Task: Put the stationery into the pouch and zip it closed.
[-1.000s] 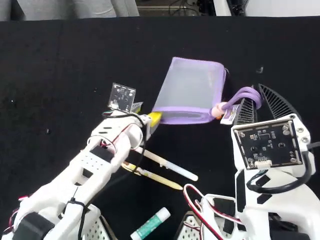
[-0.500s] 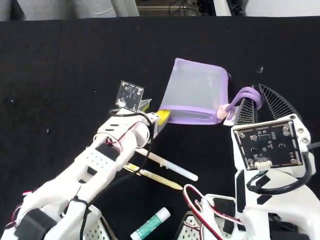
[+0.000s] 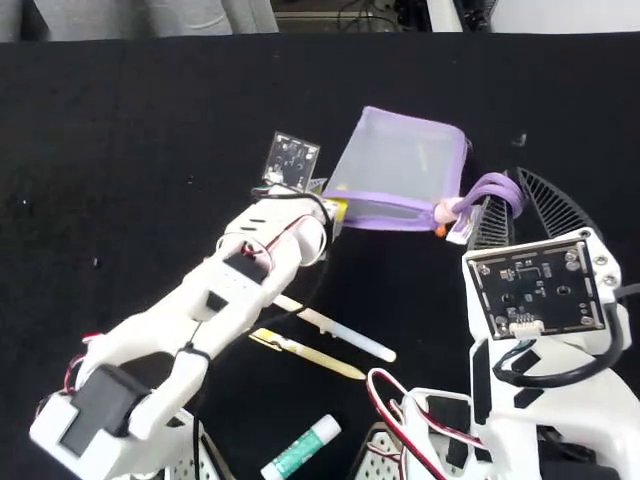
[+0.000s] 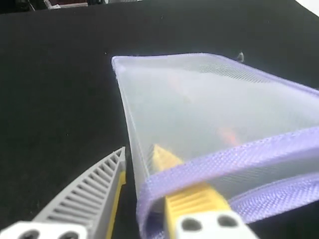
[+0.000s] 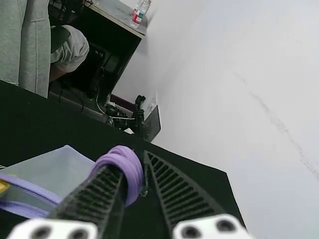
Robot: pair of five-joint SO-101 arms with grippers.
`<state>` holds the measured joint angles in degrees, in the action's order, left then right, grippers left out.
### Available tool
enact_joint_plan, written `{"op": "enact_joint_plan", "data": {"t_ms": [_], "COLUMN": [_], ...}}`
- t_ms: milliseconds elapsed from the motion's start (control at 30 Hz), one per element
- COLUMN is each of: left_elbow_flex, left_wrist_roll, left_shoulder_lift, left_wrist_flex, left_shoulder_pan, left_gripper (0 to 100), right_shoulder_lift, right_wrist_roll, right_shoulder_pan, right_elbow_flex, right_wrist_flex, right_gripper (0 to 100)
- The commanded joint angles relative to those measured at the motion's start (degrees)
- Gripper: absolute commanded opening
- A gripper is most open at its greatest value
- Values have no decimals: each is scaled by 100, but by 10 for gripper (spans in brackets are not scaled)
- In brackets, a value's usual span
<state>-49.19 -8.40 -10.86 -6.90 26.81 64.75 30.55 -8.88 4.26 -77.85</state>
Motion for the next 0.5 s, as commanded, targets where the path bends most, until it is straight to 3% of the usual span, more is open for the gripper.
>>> {"op": "enact_joint_plan", "data": {"t_ms": [0, 233, 367, 467], "left_elbow_flex": [400, 426, 391, 602], "left_wrist_roll": [-9, -53, -53, -53], "left_shoulder_lift": [-9, -35, -369, -747], "left_wrist_flex": [-114, -79, -53, 598], "left_shoulder_pan": [40, -198, -479, -716], "left_gripper": [27, 28, 28, 28], "right_shoulder_lift": [-101, -110, -110, -127], "right_wrist_roll": [-53, -536, -870, -879], "right_shoulder_pan": [70, 70, 70, 176], "right_elbow_flex": [-277, -277, -277, -277], "right_wrist_flex": [18, 123, 193, 193], "right_gripper": [11, 21, 145, 246]}}
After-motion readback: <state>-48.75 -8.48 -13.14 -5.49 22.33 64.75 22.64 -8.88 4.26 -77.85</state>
